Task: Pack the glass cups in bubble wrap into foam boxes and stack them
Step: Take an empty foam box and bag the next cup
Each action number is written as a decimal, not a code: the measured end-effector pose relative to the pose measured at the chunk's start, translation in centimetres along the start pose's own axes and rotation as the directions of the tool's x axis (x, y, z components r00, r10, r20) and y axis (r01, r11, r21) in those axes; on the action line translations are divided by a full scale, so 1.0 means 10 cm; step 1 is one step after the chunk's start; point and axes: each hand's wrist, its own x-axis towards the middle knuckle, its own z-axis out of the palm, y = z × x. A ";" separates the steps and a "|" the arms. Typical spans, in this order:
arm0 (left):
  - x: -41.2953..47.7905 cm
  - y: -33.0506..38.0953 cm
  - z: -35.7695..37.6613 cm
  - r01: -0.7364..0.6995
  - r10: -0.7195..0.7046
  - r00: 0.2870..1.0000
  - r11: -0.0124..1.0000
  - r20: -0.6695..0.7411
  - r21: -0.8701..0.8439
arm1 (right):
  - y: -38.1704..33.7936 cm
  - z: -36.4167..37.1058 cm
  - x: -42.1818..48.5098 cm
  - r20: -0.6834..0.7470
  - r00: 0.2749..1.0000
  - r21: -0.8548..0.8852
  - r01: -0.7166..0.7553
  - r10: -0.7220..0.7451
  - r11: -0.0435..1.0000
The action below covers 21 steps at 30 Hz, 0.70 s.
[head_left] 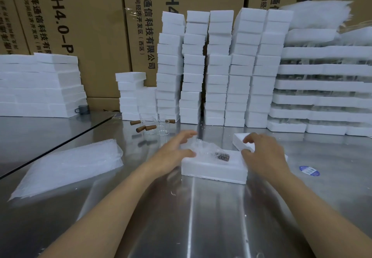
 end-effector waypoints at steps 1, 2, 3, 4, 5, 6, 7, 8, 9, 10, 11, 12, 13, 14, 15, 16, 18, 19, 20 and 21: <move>-0.02 -0.01 0.01 0.020 -0.022 0.994 1.000 0.109 0.016 | 0.08 0.01 0.02 0.028 0.998 -0.101 -0.054 0.057 0.993; -0.04 -0.03 0.01 0.023 -0.031 0.983 0.999 0.182 0.042 | 0.15 0.03 0.02 0.073 0.991 -0.191 -0.094 0.110 0.977; -0.05 -0.06 0.02 0.021 -0.035 0.978 0.997 0.204 0.068 | 0.21 0.04 0.02 0.105 0.984 -0.266 -0.110 0.142 0.958; -0.05 -0.08 0.01 0.020 -0.036 0.981 0.996 0.193 0.087 | 0.26 0.06 0.01 0.112 0.982 -0.318 -0.107 0.149 0.942; -0.06 -0.08 0.01 0.017 -0.034 0.985 0.994 0.171 0.104 | 0.29 0.06 0.01 0.094 0.986 -0.342 -0.100 0.140 0.934; -0.06 -0.08 0.01 0.014 -0.032 0.988 0.993 0.154 0.114 | 0.29 0.05 0.01 0.059 0.990 -0.340 -0.097 0.124 0.935; -0.06 -0.08 0.01 0.009 -0.026 0.989 0.993 0.142 0.116 | 0.27 0.03 0.01 0.005 0.995 -0.315 -0.097 0.104 0.944; -0.06 -0.07 0.01 0.003 -0.017 0.992 0.994 0.126 0.109 | 0.24 -0.01 0.03 -0.063 0.995 -0.261 -0.088 0.074 0.961; -0.06 -0.06 0.02 -0.005 -0.004 0.995 0.996 0.097 0.092 | 0.19 -0.06 0.03 -0.132 0.991 -0.163 -0.055 0.033 0.985; -0.06 -0.03 0.03 -0.022 0.019 0.999 0.998 0.051 0.064 | 0.11 -0.13 0.03 -0.191 0.982 -0.020 0.007 -0.011 1.000; -0.06 0.00 0.04 -0.050 0.051 0.999 0.998 -0.013 0.038 | 0.00 -0.23 0.02 -0.226 0.973 0.162 0.079 -0.041 0.984; -0.06 0.04 0.05 -0.088 0.089 0.992 0.996 -0.084 0.022 | -0.12 -0.34 0.01 -0.226 0.972 0.366 0.137 -0.055 0.921; -0.05 0.08 0.05 -0.134 0.134 0.980 0.991 -0.150 0.012 | -0.24 -0.45 -0.01 -0.196 0.978 0.555 0.168 -0.068 0.815; -0.04 0.13 0.04 -0.185 0.180 0.964 0.983 -0.197 -0.003 | -0.34 -0.55 -0.04 -0.146 0.985 0.703 0.169 -0.093 0.691; -0.03 0.18 0.02 -0.234 0.220 0.950 0.971 -0.222 -0.039 | -0.41 -0.62 -0.06 -0.088 0.989 0.792 0.144 -0.122 0.593; -0.02 0.23 -0.01 -0.271 0.242 0.942 0.957 -0.231 -0.102 | -0.46 -0.67 -0.07 -0.024 0.989 0.836 0.101 -0.149 0.540; -0.03 0.34 -0.08 -0.315 0.254 0.938 0.909 -0.235 -0.273 | -0.48 -0.70 -0.08 0.096 0.980 0.848 0.011 -0.174 0.530; -0.04 0.37 -0.11 -0.321 0.245 0.937 0.885 -0.248 -0.339 | -0.48 -0.69 -0.07 0.143 0.976 0.847 -0.036 -0.162 0.531; -0.04 0.39 -0.12 -0.312 0.218 0.938 0.868 -0.268 -0.386 | -0.48 -0.68 -0.06 0.183 0.973 0.854 -0.087 -0.141 0.512; -0.05 0.41 -0.12 -0.288 0.175 0.942 0.859 -0.286 -0.423 | -0.47 -0.67 -0.06 0.218 0.969 0.875 -0.140 -0.119 0.463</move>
